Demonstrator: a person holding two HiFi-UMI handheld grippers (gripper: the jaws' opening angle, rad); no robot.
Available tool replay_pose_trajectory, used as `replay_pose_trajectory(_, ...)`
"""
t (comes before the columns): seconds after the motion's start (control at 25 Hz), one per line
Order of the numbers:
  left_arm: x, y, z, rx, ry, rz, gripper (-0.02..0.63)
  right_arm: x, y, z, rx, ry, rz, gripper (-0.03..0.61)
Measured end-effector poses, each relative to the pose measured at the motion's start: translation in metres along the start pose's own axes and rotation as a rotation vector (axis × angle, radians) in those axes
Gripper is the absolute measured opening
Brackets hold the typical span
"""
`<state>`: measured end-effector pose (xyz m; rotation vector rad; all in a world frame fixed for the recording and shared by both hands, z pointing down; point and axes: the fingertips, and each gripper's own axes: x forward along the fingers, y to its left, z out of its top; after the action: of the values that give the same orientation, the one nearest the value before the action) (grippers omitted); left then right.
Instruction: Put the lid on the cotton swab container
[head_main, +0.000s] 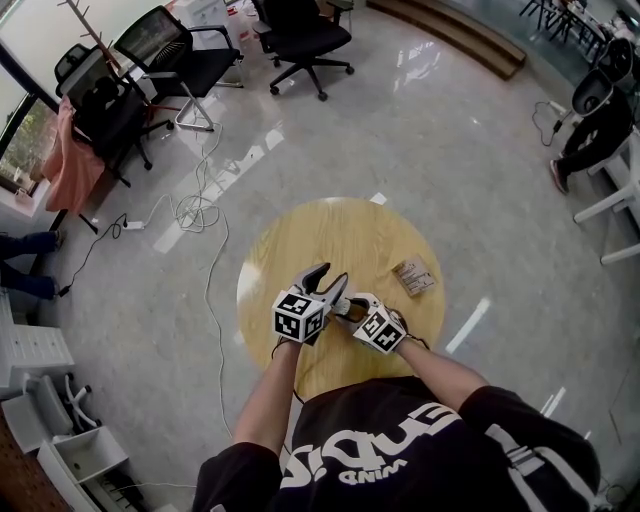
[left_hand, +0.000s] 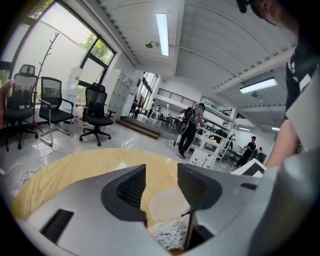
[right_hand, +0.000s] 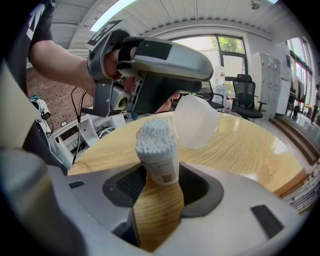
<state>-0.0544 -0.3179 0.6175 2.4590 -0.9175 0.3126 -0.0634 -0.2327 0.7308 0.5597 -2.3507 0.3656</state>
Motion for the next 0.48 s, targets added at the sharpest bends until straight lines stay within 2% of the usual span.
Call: replay_pose_trajectory(0.48, 0.006, 0.007, -0.015, 0.028, 0.077, 0.046, 0.184, 0.001, 0.000, -0.002, 0.004, 0.003, 0.000, 0.201)
